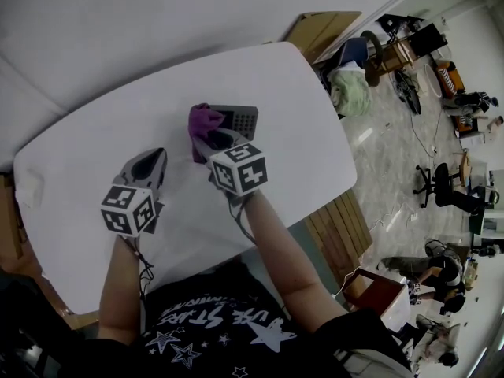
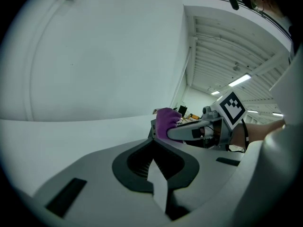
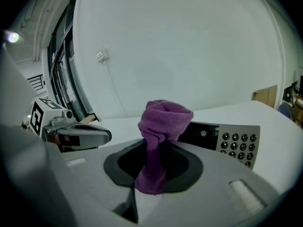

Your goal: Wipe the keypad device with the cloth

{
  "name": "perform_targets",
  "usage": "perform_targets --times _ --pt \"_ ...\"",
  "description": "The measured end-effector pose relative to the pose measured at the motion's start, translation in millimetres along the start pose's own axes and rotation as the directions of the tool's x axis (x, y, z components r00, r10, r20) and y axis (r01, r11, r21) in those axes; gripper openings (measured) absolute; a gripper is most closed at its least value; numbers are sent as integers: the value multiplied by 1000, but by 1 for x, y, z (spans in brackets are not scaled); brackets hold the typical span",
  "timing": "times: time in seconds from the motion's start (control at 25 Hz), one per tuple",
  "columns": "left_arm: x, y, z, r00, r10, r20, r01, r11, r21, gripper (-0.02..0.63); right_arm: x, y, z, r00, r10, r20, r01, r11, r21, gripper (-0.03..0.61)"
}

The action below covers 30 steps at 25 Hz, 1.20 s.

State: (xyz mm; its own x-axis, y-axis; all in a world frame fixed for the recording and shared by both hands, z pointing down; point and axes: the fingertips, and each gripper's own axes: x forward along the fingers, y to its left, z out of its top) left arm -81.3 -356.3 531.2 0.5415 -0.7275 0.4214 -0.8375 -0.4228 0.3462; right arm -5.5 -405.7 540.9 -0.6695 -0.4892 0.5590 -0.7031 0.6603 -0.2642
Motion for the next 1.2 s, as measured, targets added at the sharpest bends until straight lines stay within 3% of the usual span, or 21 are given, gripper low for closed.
perform_targets --times 1.2 --pt "13 -34 -11 999 -15 -50 15 1000 8 5 -77 -91 -25 984 -176 23 172 975 138 86"
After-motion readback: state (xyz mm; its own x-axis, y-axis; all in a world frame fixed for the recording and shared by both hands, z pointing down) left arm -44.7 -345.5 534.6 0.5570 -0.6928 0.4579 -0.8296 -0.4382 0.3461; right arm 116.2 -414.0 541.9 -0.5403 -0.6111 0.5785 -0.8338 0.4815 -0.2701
